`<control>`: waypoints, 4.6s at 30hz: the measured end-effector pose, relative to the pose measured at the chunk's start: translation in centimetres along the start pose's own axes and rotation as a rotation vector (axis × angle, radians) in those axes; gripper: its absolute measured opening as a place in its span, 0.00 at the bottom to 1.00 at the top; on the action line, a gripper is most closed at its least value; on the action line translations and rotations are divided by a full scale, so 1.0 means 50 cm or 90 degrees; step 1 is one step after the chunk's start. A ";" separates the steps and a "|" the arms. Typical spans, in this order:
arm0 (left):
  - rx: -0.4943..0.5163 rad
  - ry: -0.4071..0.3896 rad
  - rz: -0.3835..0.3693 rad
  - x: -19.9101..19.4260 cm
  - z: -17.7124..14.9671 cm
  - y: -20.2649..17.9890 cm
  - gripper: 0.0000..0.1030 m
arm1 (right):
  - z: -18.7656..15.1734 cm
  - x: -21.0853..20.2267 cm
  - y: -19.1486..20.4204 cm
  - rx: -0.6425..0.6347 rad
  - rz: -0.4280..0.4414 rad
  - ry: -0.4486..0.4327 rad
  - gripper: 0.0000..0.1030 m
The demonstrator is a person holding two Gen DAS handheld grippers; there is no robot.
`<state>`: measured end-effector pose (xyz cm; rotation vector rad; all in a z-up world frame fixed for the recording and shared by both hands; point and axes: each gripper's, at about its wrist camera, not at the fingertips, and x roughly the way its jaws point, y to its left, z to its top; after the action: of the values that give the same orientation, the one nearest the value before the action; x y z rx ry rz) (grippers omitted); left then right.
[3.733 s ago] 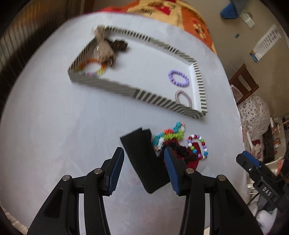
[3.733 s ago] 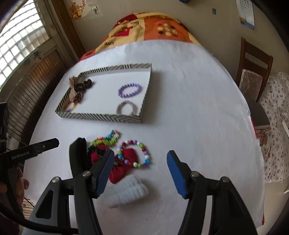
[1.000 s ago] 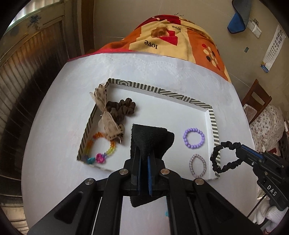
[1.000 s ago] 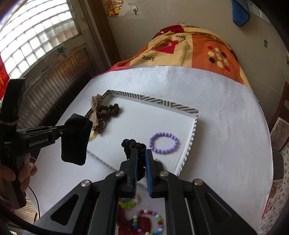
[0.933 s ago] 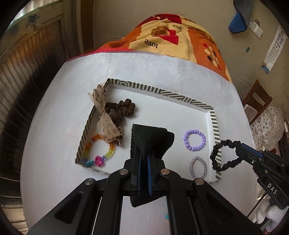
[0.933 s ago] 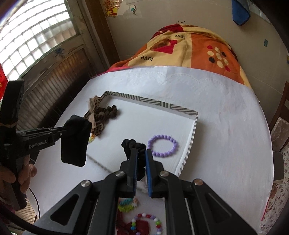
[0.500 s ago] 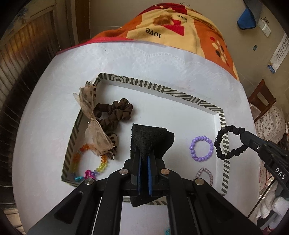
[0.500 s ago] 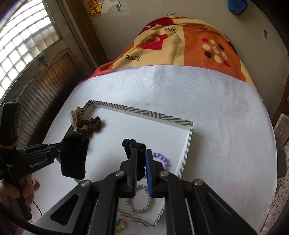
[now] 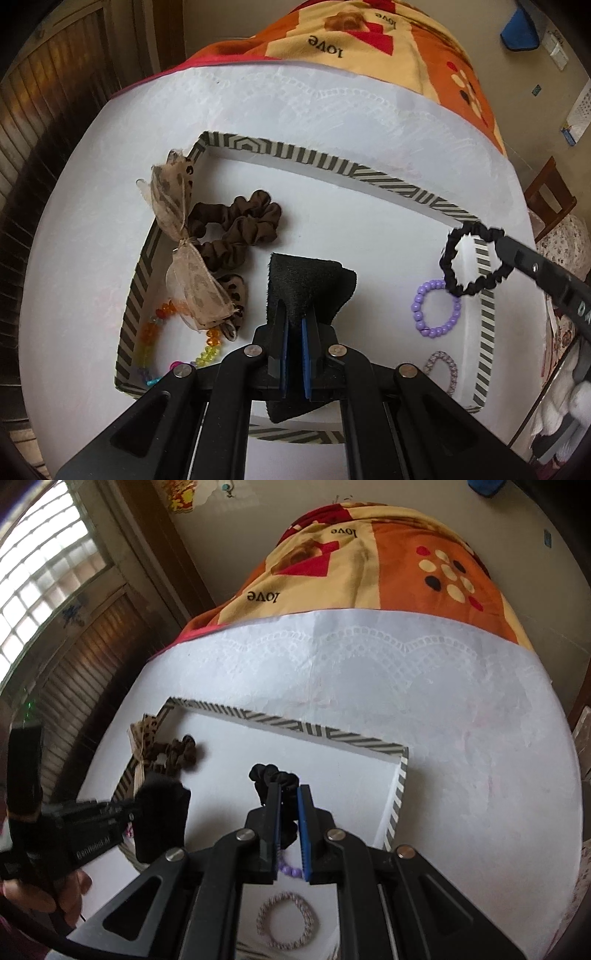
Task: Organize jewelry
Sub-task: 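Carry the black velvet item and black scrunchie into the tray while opening both grippers, then withdraw both open grippers from the tray toward the remaining jewelry, then grasp the flower bead bracelet with left gripper while right grasps the multicolour bead bracelet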
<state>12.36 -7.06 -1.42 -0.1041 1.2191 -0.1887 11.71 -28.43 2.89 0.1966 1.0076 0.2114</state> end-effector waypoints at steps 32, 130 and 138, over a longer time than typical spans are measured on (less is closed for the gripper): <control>0.002 -0.014 0.022 -0.030 -0.041 -0.002 0.27 | -0.046 -0.001 -0.056 0.032 -0.074 -0.002 0.39; 0.079 0.054 -0.088 -0.124 -0.306 -0.093 0.27 | -0.449 -0.261 0.014 0.082 -0.126 0.032 0.56; 0.086 0.089 -0.075 -0.077 -0.294 -0.098 0.27 | -0.453 -0.188 -0.028 0.063 -0.139 0.073 0.55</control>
<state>-3.14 -10.76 -2.01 -0.0447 1.3362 -0.3856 -12.29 -30.77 -1.59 0.1637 1.1457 -0.0261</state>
